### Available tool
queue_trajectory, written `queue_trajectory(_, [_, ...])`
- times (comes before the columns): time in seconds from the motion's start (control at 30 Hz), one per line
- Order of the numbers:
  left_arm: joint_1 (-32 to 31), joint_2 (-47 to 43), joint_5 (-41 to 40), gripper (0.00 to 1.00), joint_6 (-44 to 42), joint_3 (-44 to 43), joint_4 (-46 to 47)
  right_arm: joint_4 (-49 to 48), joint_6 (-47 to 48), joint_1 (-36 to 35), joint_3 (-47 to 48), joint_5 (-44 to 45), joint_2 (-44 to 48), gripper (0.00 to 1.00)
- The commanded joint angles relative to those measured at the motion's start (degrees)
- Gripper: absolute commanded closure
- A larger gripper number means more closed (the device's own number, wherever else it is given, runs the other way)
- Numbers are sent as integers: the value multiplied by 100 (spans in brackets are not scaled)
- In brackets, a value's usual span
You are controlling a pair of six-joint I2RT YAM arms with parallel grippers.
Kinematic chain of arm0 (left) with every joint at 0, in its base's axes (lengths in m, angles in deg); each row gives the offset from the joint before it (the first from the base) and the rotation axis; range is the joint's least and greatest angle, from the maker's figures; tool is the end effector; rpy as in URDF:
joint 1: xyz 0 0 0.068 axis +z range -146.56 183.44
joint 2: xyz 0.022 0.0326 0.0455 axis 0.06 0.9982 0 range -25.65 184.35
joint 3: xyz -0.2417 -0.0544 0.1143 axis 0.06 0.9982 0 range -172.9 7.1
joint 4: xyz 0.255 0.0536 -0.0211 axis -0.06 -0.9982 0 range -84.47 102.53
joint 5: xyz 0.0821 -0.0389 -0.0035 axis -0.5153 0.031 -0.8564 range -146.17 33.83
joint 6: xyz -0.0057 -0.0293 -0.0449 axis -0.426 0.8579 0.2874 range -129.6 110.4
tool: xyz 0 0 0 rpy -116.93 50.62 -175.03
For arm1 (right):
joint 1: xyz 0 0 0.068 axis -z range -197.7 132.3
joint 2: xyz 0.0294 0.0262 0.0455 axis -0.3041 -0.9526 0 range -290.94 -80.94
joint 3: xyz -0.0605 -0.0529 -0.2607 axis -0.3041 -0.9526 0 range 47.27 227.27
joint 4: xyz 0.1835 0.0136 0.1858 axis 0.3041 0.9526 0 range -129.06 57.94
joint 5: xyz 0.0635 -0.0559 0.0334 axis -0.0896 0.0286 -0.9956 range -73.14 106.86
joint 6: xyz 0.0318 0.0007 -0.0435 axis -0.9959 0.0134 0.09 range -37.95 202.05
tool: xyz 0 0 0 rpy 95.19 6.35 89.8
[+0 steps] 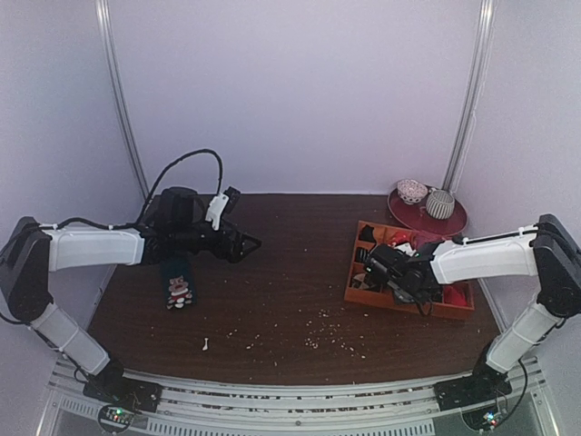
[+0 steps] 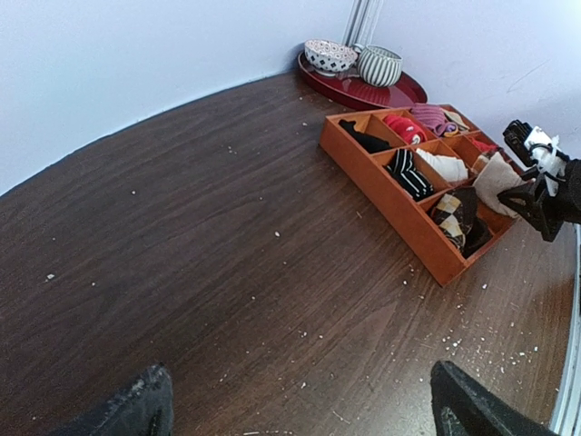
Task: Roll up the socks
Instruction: Move the storage box to the center of the board.
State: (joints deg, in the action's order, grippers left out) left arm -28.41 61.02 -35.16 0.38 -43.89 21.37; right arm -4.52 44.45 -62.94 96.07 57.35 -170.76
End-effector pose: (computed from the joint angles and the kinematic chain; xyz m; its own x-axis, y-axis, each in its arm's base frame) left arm 0.2772 -0.1873 0.2345 -0.5102 0.1265 -0.8507 0.6864 0.6559 -0.3141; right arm 0.2057 0.1745 0.1641 -0.8002 -0.1478 -0.5812 0.0786 0.9349 -0.3460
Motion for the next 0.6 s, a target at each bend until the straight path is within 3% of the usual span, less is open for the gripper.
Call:
queue_trajectory(0.0, [8,-147,52,2,7,41,106,-890,173,-59,3,-1410,-608,100])
queue_trajectory(0.57, [6,-10,103,2,-35,-42,32,500,318,-195,1159,-578,-392,100])
